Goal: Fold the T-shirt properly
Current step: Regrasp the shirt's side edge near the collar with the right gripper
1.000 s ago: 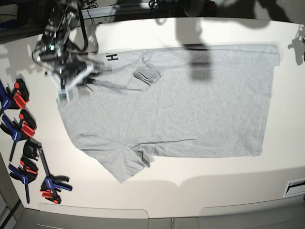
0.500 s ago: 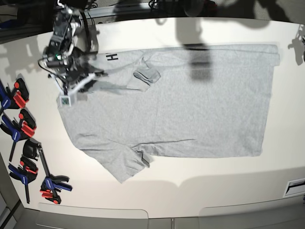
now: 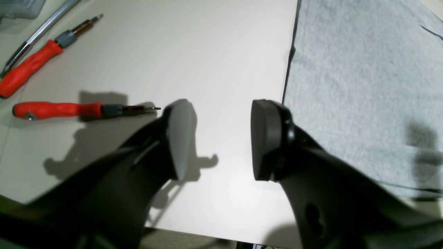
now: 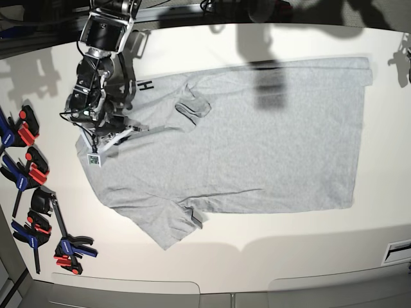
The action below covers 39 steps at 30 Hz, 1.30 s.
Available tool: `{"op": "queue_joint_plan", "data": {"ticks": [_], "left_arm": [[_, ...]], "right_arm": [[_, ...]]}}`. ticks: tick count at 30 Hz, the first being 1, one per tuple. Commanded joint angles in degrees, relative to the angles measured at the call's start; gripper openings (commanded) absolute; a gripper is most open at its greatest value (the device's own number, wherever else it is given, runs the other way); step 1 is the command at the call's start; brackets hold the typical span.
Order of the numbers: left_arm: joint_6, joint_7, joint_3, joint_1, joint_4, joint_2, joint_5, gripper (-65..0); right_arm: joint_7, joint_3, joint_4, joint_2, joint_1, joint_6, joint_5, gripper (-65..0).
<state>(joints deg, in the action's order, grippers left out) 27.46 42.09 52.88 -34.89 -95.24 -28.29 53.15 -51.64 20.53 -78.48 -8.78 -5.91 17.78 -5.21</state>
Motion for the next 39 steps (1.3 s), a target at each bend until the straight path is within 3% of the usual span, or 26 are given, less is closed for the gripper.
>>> {"op": "queue_joint_plan", "data": {"ticks": [1,4,8,13,20,23,31,35,39], "left_arm": [[0.22,-0.96,0.63,-0.2,-0.74,-1.25,0.94,-38.8],[0.24,-1.86,0.37,-0.2,-0.74,-1.01,2.01,-40.6],[2.64,-2.6,-6.34,0.02,-0.74,-0.94,2.84,-53.2],[2.6,-4.79,-15.23,2.43,-0.74,-0.94,-3.48,-65.0],[2.6,-4.0,-22.01,5.55,-0.74,-0.92,-4.13,-65.0],[2.54,-5.07,-25.9,5.55,-0.74,-0.92,-7.56,-65.0],[-7.32,-9.29,-32.22,5.57,0.68,-0.92,-18.29,-65.0],[-7.56,-13.22,-32.48,6.25,7.89,-0.44,-18.18,-65.0],[-7.58,-13.03,-32.46,9.01,17.4,-0.33,-18.21,-65.0]], "right_arm": [[-0.79,0.33,-0.76,-0.59,-0.9,-0.26,-1.51,-65.0],[-2.23,0.9,-1.07,-0.59,-0.9,-0.22,-2.91,-65.0],[-2.19,0.87,-1.07,-0.59,-0.9,-0.2,-2.89,-65.0],[-1.29,0.87,-1.25,-0.61,-0.9,-0.22,-3.19,-65.0],[-2.29,0.87,-6.16,-0.59,-0.92,-0.2,-5.92,-65.0],[-3.82,0.87,-8.24,-0.59,-0.9,-0.2,-5.95,-65.0],[-6.49,0.87,-10.97,-0.59,0.15,-0.17,-6.62,-65.0],[-6.34,0.87,-16.15,-0.59,4.13,-0.17,-6.91,-65.0],[-6.25,0.87,-20.06,-0.61,8.63,-0.17,-5.86,-65.0]]}}
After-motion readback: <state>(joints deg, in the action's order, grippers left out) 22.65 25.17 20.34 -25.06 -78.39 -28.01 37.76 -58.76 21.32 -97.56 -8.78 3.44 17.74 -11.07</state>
